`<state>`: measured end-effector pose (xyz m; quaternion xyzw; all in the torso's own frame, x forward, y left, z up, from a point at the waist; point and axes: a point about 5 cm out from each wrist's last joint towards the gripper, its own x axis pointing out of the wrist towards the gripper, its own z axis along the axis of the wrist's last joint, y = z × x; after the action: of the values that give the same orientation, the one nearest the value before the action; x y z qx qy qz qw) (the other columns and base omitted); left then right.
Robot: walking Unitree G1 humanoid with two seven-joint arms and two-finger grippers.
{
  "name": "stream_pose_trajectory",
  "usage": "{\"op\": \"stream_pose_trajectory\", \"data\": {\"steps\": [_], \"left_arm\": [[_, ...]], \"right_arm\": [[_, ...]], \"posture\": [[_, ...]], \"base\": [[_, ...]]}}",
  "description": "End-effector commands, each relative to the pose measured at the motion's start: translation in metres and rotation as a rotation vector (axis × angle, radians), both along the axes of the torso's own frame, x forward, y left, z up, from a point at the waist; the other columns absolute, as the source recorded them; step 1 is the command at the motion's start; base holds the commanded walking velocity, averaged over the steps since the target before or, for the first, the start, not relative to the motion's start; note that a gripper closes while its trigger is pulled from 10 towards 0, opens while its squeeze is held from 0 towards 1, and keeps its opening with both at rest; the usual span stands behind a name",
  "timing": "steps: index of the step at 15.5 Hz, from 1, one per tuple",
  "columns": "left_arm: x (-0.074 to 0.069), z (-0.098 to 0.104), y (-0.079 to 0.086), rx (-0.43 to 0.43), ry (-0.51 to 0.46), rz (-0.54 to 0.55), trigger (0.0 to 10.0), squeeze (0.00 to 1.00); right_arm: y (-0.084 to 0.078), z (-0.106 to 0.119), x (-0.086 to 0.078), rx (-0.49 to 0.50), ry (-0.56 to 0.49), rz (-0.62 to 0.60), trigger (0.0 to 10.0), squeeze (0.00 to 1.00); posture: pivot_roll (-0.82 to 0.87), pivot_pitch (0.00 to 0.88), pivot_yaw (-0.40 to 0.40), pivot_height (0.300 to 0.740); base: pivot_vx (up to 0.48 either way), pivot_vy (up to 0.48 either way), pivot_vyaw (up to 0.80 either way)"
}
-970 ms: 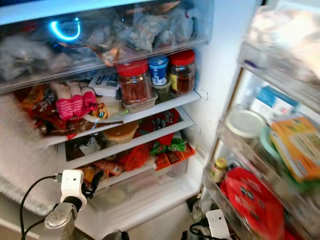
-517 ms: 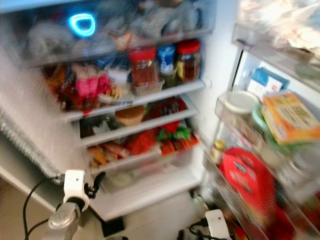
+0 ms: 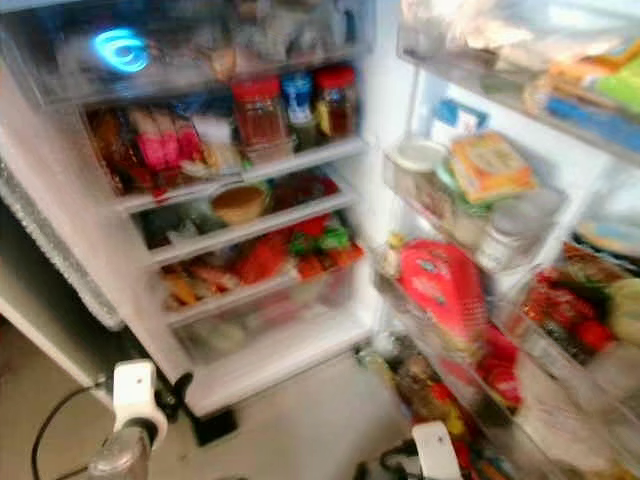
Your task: Restocking fridge
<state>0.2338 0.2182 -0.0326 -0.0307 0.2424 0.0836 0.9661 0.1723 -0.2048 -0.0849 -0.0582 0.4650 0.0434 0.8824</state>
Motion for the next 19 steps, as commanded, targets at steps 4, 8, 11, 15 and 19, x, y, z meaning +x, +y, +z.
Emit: {"op": "stream_pose_trajectory", "data": {"steps": [4,8,11,15,19], "left_arm": [[-0.030,-0.026,0.011,-0.037,0.207,0.082,10.0,0.00],[-0.043,-0.036,0.008,-0.039,0.264,0.099,10.0,0.00],[-0.048,-0.039,0.006,-0.050,0.287,0.112,10.0,0.00],[-0.048,-0.039,0.008,-0.044,0.292,0.116,10.0,0.00],[-0.051,-0.041,0.009,-0.034,0.313,0.104,10.0,0.00]], "right_arm": [[0.000,-0.004,-0.009,0.003,0.039,0.000,10.0,0.00],[0.001,-0.005,-0.009,0.008,0.040,0.003,10.0,0.00],[0.001,-0.005,-0.010,0.010,0.039,0.002,10.0,0.00],[0.001,-0.005,-0.010,0.013,0.042,-0.002,10.0,0.00],[0.002,-0.005,-0.011,0.015,0.045,0.002,10.0,0.00]], "posture": [[-0.15,0.000,0.030,0.656],[-0.14,0.000,0.026,0.656],[-0.14,0.000,0.030,0.656],[-0.14,0.000,0.033,0.656],[-0.14,0.000,0.041,0.656]], "base": [[0.000,0.210,0.00],[0.000,0.480,0.00],[0.000,0.480,0.00],[0.000,0.480,0.00],[0.000,0.476,0.00]]}}
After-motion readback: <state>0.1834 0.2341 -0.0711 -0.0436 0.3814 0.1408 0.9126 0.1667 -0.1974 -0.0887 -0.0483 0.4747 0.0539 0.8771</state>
